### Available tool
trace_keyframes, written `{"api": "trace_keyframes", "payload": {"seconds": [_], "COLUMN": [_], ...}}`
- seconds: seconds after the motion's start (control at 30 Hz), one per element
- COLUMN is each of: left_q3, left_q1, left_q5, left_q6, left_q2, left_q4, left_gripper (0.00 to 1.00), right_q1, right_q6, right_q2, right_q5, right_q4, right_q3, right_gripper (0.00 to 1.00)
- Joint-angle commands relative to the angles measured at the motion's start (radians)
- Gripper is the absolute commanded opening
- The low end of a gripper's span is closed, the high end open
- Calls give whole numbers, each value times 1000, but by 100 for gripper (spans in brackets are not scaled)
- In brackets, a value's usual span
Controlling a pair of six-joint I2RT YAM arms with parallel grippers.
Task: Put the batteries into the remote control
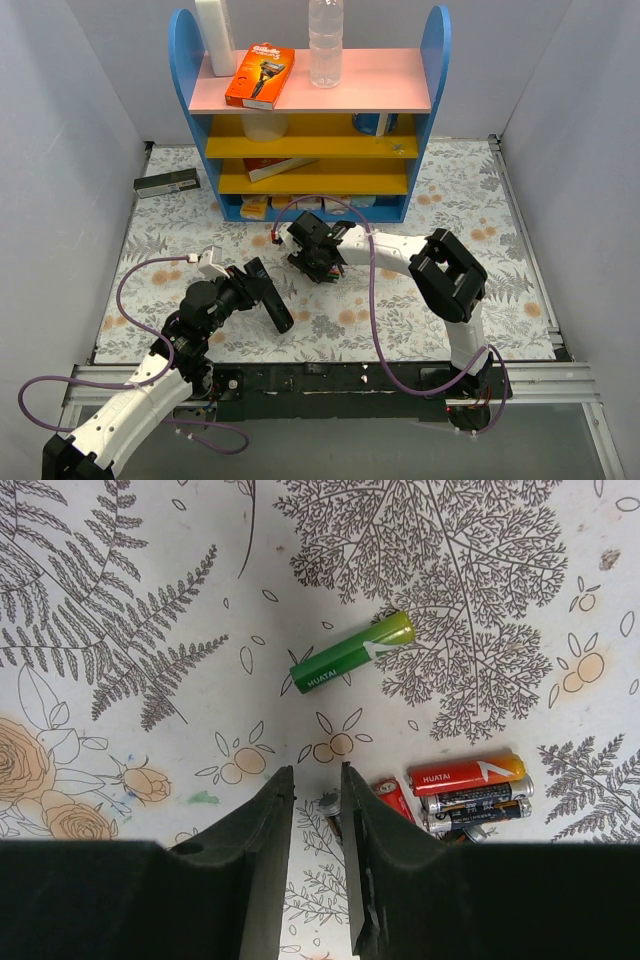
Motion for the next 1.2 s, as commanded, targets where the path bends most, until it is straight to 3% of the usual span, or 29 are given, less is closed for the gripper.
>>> {"api": "trace_keyframes", "payload": {"seconds": [0.0,0.57,1.17], "left_q3": [40,39,39], "left_q1": [4,3,3], "left_q5": [-11,-6,-3], "left_q6": [16,16,18], "left_q2": [-7,1,5], "left_q4": [4,8,8], "left_gripper": [0,0,0], "right_q1": [-2,-3,-3], "right_q6": [-7,-27,-183], "right_q2": [3,6,-39], "right_q5": [11,9,-107], "right_q4": [-6,-33,-84], "right_q3": [34,3,-61], "right_gripper": [33,32,18]}}
